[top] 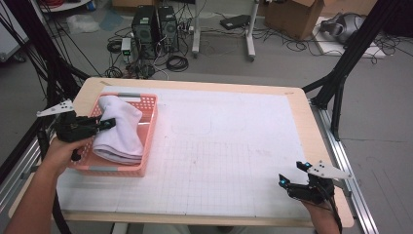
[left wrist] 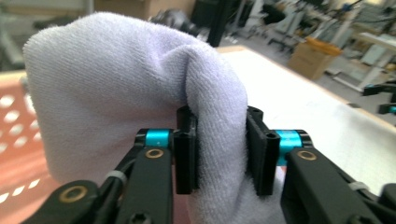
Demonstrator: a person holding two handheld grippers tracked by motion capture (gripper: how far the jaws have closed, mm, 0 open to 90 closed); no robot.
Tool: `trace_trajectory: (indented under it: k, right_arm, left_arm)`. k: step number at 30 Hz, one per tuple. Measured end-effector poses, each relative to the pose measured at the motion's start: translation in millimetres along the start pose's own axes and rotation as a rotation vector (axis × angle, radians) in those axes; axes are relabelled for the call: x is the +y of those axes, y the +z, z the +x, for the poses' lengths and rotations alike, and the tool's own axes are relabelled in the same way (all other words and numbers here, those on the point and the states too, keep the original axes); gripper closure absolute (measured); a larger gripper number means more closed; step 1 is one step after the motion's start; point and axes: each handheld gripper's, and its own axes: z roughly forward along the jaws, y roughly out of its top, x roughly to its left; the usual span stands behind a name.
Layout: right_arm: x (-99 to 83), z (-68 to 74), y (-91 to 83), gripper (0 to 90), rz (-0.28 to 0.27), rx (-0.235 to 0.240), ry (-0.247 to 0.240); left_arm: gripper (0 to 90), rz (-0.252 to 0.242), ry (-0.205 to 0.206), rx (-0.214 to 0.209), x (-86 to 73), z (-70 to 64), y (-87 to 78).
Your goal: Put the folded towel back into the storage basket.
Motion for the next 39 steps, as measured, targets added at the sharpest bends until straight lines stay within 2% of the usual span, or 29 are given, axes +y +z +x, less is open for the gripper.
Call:
trace_trajectory:
  k: [3,6,10,13,15,19,24,28,30,32,34,39]
  right_arm:
    - [0.1,-0.1,-0.7,17.3,-0.002,0.001,-0.001]
    - [0.0,-0.6,-0.9,17.3,-0.003,0.001,-0.002]
    - [0.5,0.0,-0.7,17.3,-0.005,0.003,0.000]
    - [1.5,0.7,-1.3,17.3,-0.007,0.004,0.000]
    - [1.9,0.6,-1.8,17.3,-0.011,0.003,-0.004]
    - [2.3,0.4,-2.8,17.3,-0.014,0.003,-0.003]
    - [3.0,0.7,-3.6,17.3,-0.019,0.002,-0.005]
    - [2.6,-0.5,-5.0,17.4,-0.023,-0.001,-0.004]
    - [2.2,-1.4,-6.3,17.3,-0.025,-0.003,0.002]
    - [1.8,-2.0,-6.8,17.3,-0.026,-0.006,0.004]
    - [1.7,-1.9,-6.5,17.3,-0.025,-0.006,0.005]
    - [2.2,-0.7,-5.6,17.3,-0.026,-0.006,-0.001]
  left_arm:
    - [53.5,0.019,-0.034,0.045,-0.1,3.2,-3.1]
    - [46.6,0.029,-0.045,0.101,0.7,5.6,-7.9]
    - [37.7,0.038,-0.038,0.222,4.9,6.7,-16.4]
    - [36.1,0.005,-0.033,0.289,10.3,6.0,-26.4]
    - [35.7,-0.014,-0.036,0.294,13.2,4.3,-31.4]
    - [37.1,0.010,-0.024,0.292,13.4,-0.9,-30.6]
    - [37.2,0.109,-0.006,0.331,6.9,-6.2,-13.4]
    - [37.2,0.190,-0.021,0.411,0.6,-6.5,2.7]
    - [37.0,0.233,-0.002,0.449,-1.0,-7.5,9.8]
    - [36.8,0.265,0.005,0.467,0.0,-9.2,15.1]
    - [37.9,0.311,0.024,0.513,0.3,-11.1,21.4]
    - [37.0,0.432,0.027,0.555,-5.3,-13.2,42.6]
